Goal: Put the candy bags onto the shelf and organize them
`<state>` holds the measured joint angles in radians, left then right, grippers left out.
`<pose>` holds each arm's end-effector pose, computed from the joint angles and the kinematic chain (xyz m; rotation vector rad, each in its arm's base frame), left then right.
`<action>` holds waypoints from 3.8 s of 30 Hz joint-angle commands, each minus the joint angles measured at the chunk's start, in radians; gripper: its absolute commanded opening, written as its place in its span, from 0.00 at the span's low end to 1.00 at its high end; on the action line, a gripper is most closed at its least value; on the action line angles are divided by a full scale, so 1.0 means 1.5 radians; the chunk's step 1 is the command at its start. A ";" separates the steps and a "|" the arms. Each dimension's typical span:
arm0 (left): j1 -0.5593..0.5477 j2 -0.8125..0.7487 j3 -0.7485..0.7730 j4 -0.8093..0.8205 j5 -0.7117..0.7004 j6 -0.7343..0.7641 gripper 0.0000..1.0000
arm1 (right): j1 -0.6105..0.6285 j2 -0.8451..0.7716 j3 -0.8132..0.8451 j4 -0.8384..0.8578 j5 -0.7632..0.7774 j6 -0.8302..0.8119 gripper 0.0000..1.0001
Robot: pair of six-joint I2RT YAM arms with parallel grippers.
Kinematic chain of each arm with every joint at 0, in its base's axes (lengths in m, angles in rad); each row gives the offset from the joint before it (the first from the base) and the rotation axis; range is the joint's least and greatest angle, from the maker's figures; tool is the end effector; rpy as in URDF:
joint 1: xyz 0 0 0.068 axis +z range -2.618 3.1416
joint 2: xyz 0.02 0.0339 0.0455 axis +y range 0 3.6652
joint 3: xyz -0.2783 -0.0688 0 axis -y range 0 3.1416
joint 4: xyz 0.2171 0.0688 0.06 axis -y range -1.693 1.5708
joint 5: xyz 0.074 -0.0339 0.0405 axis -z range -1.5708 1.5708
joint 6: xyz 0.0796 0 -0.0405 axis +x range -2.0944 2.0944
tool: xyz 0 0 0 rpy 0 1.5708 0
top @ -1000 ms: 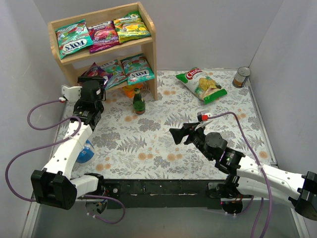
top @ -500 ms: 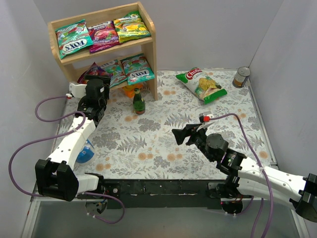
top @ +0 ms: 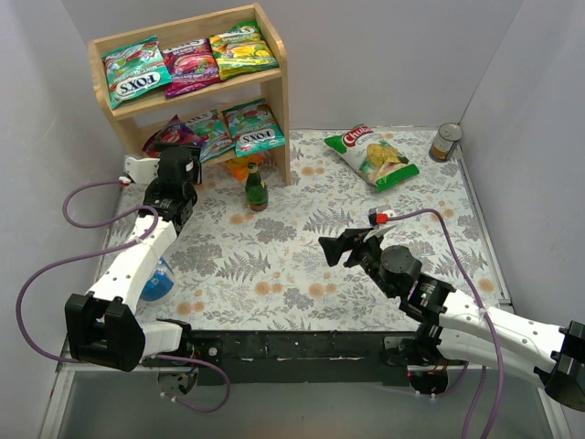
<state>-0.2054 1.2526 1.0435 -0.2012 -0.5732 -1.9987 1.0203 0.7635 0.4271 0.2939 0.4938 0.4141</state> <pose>0.2897 -0.0163 0.3353 -1.7900 0.9394 -0.8965 0.1303 0.1402 0.2848 -0.1093 1.6513 0.7078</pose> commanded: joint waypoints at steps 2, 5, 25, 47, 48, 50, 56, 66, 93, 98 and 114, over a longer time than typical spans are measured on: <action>0.004 -0.024 0.002 -0.027 -0.056 -0.094 0.72 | -0.005 -0.004 -0.003 0.025 0.007 0.000 0.86; 0.005 -0.034 -0.008 -0.027 -0.062 -0.093 0.60 | -0.006 -0.003 -0.002 0.024 0.006 0.002 0.86; 0.051 -0.075 -0.035 -0.047 -0.040 -0.061 0.04 | -0.008 -0.005 -0.008 0.023 0.004 0.026 0.84; 0.080 -0.003 -0.020 0.006 0.071 -0.081 0.55 | -0.013 -0.007 -0.010 0.015 0.013 0.031 0.84; 0.081 -0.004 -0.022 0.006 0.071 -0.083 0.46 | -0.014 -0.007 -0.010 0.016 0.014 0.031 0.83; 0.081 -0.014 -0.033 0.008 0.067 -0.085 0.37 | -0.015 -0.006 -0.010 0.016 0.014 0.030 0.84; 0.082 -0.038 -0.042 -0.007 0.051 -0.084 0.01 | -0.015 0.001 -0.009 0.018 0.010 0.034 0.83; 0.086 -0.052 -0.026 -0.055 -0.024 -0.069 0.00 | -0.017 0.021 0.000 0.022 0.002 0.037 0.83; 0.136 -0.003 -0.030 0.012 0.018 0.030 0.02 | -0.020 0.045 0.003 0.023 -0.013 0.061 0.82; 0.136 -0.036 -0.049 0.011 0.033 0.028 0.36 | -0.020 0.050 0.002 0.021 -0.015 0.069 0.82; 0.134 -0.111 -0.030 -0.126 0.101 0.088 0.98 | -0.033 0.099 0.070 -0.115 0.033 0.104 0.98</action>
<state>-0.0074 1.1568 0.9771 -0.3134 -0.4591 -1.9388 0.9833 0.9112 0.4789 0.1497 0.5007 0.5545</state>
